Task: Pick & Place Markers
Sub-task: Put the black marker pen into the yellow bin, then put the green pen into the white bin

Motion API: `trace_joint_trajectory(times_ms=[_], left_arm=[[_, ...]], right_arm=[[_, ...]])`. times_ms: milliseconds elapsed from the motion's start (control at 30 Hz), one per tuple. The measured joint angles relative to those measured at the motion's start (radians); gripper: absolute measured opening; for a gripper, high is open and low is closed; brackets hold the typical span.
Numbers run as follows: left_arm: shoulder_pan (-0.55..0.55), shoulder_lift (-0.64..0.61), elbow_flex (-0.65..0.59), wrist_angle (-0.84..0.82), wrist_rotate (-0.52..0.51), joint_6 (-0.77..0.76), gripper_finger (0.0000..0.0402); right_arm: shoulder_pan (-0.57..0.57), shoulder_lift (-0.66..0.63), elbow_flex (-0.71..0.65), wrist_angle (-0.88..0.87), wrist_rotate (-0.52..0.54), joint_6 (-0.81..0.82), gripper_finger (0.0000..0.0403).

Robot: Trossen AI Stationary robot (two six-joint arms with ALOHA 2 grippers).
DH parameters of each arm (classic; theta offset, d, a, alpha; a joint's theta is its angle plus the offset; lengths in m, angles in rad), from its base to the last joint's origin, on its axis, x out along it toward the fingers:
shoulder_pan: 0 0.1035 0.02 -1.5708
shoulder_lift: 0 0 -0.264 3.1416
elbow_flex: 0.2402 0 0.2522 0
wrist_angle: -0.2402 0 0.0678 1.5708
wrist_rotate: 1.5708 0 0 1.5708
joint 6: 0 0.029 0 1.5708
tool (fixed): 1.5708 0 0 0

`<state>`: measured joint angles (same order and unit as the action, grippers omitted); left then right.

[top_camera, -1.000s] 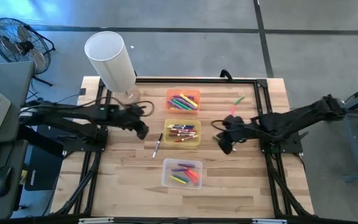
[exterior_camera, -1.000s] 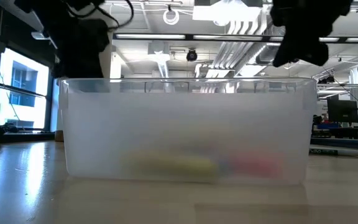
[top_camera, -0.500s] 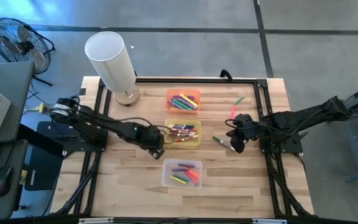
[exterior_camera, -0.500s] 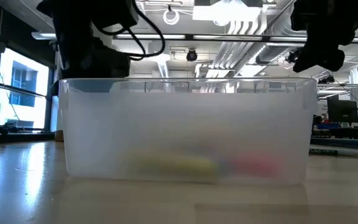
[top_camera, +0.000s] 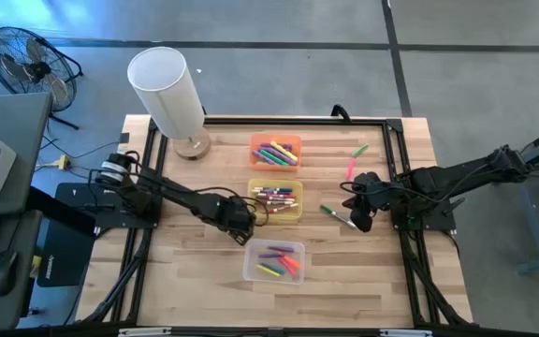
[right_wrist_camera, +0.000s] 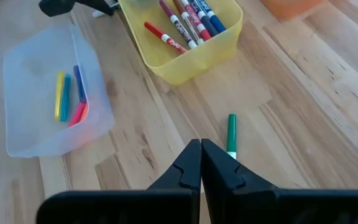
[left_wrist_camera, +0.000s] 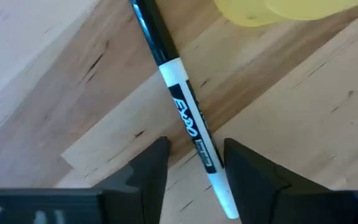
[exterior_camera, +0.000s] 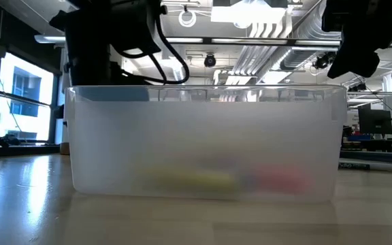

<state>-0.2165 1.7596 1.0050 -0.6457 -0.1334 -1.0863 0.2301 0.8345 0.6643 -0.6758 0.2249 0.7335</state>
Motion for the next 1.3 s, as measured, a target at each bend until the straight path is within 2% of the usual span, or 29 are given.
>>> trace_joint_trajectory(times_ms=[100, 267, 300, 467, 567, 833, 933, 1100, 1300], left_arm=[[0.001, 0.007, -0.001, -0.015, 0.019, -0.029, 0.0116], [0.001, 0.009, 0.0, -0.073, 0.018, -0.12, 0.0026], [0.001, 0.009, 0.0, -0.079, 0.018, -0.129, 0.0018], [0.0, -0.005, -0.003, -0.109, 0.037, -0.133, 0.0031], [0.0, -0.038, -0.008, -0.15, 0.062, -0.126, 0.0024], [0.0, -0.242, 0.011, -0.287, 0.031, -0.067, 0.0013], [0.0, -0.284, 0.073, -0.358, -0.026, -0.021, 0.0012], [0.0, -0.274, 0.248, -0.446, -0.114, 0.169, 0.0004], [0.063, -0.144, 0.476, -0.395, -0.169, 0.476, 0.0004]], right_arm=[[0.0, 0.001, 0.0, -0.002, 0.0, -0.002, 0.0], [0.0, 0.001, 0.0, -0.002, 0.0, -0.018, 0.0], [0.0, 0.001, 0.0, -0.002, 0.0, -0.02, 0.0], [0.0, 0.001, 0.0, -0.002, -0.01, -0.02, 0.0], [0.0, 0.001, 0.0, -0.006, -0.024, -0.02, 0.0], [0.0, 0.002, 0.0, -0.023, -0.034, -0.027, 0.0], [0.0, 0.004, 0.0, -0.011, -0.025, -0.037, 0.0], [0.0, 0.006, 0.0, 0.002, 0.013, -0.046, 0.0], [0.0, 0.013, 0.0, 0.015, 0.019, -0.062, 0.0]])
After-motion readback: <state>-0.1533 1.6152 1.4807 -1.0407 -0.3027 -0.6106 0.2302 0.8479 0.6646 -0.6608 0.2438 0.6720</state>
